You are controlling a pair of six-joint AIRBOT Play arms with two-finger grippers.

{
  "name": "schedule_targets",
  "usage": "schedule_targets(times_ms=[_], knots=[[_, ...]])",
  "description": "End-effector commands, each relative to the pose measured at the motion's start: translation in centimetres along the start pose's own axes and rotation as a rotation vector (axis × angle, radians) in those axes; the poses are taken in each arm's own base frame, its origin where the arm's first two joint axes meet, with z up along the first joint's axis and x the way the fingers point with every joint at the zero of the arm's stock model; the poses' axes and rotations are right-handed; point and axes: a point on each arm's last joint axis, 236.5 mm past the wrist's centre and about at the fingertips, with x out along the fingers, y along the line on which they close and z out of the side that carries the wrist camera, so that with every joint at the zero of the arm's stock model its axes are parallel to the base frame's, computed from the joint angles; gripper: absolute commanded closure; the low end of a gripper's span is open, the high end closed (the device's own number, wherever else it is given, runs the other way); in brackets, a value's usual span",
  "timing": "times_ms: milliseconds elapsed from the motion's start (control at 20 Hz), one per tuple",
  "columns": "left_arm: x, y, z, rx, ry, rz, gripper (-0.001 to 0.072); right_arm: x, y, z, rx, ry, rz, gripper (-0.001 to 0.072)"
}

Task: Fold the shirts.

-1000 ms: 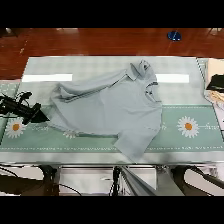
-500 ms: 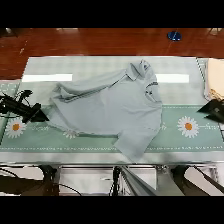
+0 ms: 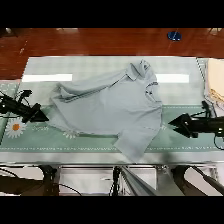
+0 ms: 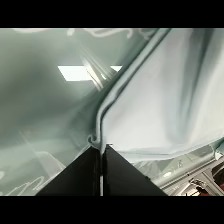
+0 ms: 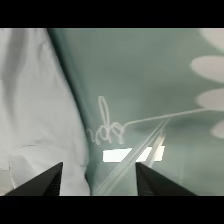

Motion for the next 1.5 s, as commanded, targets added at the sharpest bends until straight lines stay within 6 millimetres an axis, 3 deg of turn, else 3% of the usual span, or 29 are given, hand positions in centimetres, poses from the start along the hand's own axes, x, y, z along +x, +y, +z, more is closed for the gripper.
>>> schedule_targets(times_ms=[0,150,250,350,400,550,650,700,800,850,950,1000,1100,1200,1300,1450], knots=[[-0.1,-0.5,0.1,0.003,-0.003,-0.019,0.0683,2.9,1.2,-0.3,-0.031,-0.01,-0.048,0.0187],[-0.1,-0.5,0.1,0.01,-0.004,-0.019,0.0682,5.6,2.1,-1.4,-0.024,0.038,-0.078,0.0201],[-0.1,-0.5,0.1,0.011,-0.006,-0.019,0.0683,7.8,3.3,-1.7,-0.013,0.052,-0.062,0.0293],[-0.1,-0.7,0.2,0.021,-0.009,-0.027,0.0682,9.9,4.7,-1.4,0.03,0.033,-0.023,0.0514],[-0.1,-0.9,0.3,0.031,-0.015,-0.037,0.0683,10.4,5.5,-1.0,0.048,0.011,0.004,0.0667],[-2.3,-3.1,1.7,0.101,-0.097,-0.067,0.0684,8.3,11.0,0.5,-0.063,-0.057,0.175,0.0693],[-6.8,-7.1,3.8,0.207,-0.263,-0.111,0.0684,3.7,16.3,1.9,-0.193,-0.153,0.273,0.0694],[-10.0,-9.9,4.7,0.253,-0.371,-0.156,0.0684,0.2,19.4,2.8,-0.271,-0.235,0.328,0.0694],[-18.7,-17.3,5.3,0.385,-0.655,-0.256,0.0684,-8.4,25.6,4.2,-0.41,-0.444,0.431,0.0694],[-23.2,-20.9,4.5,0.462,-0.791,-0.287,0.0684,-13.1,28.3,4.4,-0.47,-0.548,0.474,0.0695],[-31.6,-28.3,-0.1,0.647,-1.049,-0.296,0.0684,-22.9,32.9,3.7,-0.589,-0.759,0.528,0.0695],[-35.0,-31.7,-3.6,0.733,-1.162,-0.279,0.0685,-27.6,35.0,2.8,-0.652,-0.862,0.544,0.0695],[-39.7,-37.2,-11.5,0.883,-1.367,-0.22,0.0685,-35.1,38.5,-0.2,-0.781,-1.021,0.559,0.0695],[-42.0,-41.3,-19.3,1.019,-1.54,-0.157,0.0684,-40.7,40.5,-3.5,-0.879,-1.156,0.527,0.0695],[-42.7,-43.4,-26.0,1.06,-1.67,-0.101,0.0685,-44.5,40.9,-6.4,-0.917,-1.255,0.446,0.0696],[-41.7,-43.2,-31.3,1.025,-1.758,0.03,0.0685,-47.0,39.8,-10.4,-0.938,-1.299,0.312,0.0695]])
